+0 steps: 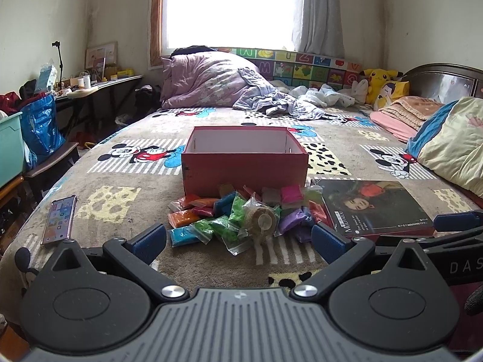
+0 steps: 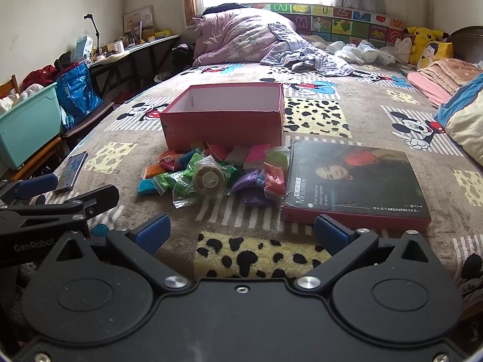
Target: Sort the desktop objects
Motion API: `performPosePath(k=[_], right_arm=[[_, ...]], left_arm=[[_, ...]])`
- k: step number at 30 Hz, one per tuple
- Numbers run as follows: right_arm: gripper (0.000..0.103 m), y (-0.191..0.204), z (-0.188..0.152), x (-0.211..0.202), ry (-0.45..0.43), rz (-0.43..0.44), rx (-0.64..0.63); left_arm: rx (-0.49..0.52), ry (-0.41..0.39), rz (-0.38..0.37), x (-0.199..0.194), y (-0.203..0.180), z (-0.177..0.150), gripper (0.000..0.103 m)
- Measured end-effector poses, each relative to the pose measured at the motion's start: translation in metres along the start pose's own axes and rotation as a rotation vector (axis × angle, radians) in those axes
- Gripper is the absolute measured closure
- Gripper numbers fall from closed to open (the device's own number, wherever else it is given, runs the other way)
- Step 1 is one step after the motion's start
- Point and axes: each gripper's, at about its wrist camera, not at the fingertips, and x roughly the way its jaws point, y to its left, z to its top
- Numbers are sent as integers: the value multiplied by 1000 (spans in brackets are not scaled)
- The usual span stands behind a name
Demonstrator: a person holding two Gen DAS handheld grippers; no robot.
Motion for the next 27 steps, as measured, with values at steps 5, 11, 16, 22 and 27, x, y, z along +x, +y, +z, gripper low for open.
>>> performPosePath(k=[5, 11, 16, 22, 27], right_arm=[[0, 0, 0, 0, 0, 1, 0], [0, -2, 1, 1, 5, 3, -1], [0, -2, 1, 0, 5, 4, -1], [0, -2, 2, -1, 6, 4, -2], [0, -1, 2, 1, 6, 7, -8]], left_arm=[[0, 1, -2, 1, 3, 0, 0], [2, 4, 0, 3, 4, -1, 0], [2, 1, 2, 3, 3, -3, 0], [2, 4, 5, 4, 3, -4, 0], [0, 5, 10, 4, 4, -4, 0]])
